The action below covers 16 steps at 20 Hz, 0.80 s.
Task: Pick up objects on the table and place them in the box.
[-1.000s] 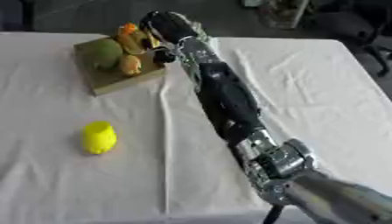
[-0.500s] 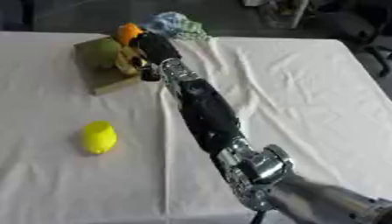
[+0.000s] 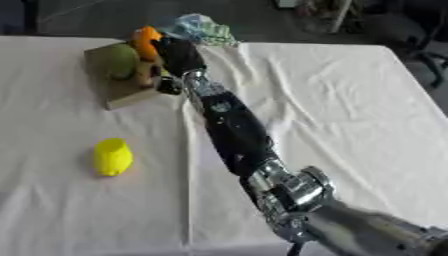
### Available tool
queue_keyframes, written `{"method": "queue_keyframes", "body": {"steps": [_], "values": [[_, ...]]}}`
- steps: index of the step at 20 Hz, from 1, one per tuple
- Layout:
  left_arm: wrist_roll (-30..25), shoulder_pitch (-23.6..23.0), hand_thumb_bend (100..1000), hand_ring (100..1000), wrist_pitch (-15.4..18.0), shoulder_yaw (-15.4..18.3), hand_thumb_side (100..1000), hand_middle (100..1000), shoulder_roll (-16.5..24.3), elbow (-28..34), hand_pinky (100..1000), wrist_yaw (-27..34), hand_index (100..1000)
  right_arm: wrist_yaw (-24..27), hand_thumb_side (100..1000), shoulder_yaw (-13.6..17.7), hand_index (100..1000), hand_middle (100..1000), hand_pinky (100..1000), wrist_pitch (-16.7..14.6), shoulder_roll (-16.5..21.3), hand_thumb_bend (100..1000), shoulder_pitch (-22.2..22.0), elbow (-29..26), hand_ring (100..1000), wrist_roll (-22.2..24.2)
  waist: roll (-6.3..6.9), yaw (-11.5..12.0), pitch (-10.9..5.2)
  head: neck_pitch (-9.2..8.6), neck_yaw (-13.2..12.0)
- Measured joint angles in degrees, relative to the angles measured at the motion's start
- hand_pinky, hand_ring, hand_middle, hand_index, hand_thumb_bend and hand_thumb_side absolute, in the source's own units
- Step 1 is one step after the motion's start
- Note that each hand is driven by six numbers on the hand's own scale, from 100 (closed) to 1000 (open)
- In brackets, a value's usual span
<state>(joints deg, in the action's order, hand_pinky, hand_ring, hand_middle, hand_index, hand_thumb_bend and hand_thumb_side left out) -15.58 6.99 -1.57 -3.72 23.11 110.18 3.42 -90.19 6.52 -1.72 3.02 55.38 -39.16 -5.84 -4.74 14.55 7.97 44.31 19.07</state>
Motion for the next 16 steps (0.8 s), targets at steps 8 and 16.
{"method": "queue_keyframes", "body": {"steps": [8, 16], "values": [[0.02, -0.12, 100, 524, -0.02, 0.0, 973, 570, 0.0, 0.0, 628, 0.02, 711, 0.01, 421, 0.03, 987, 869, 803, 0.0, 0.09, 100, -0.44, -0.43, 828, 0.25, -0.01, -0.53, -0.04, 0.0, -0.02], [0.14, -0.59, 100, 523, -0.12, 0.03, 971, 570, -0.23, 0.0, 628, 0.02, 711, 14.62, 437, -2.87, 966, 817, 736, -9.93, 0.99, 100, -0.49, -7.17, 770, 0.99, -0.01, -2.0, -0.05, 0.0, -0.32]]}}
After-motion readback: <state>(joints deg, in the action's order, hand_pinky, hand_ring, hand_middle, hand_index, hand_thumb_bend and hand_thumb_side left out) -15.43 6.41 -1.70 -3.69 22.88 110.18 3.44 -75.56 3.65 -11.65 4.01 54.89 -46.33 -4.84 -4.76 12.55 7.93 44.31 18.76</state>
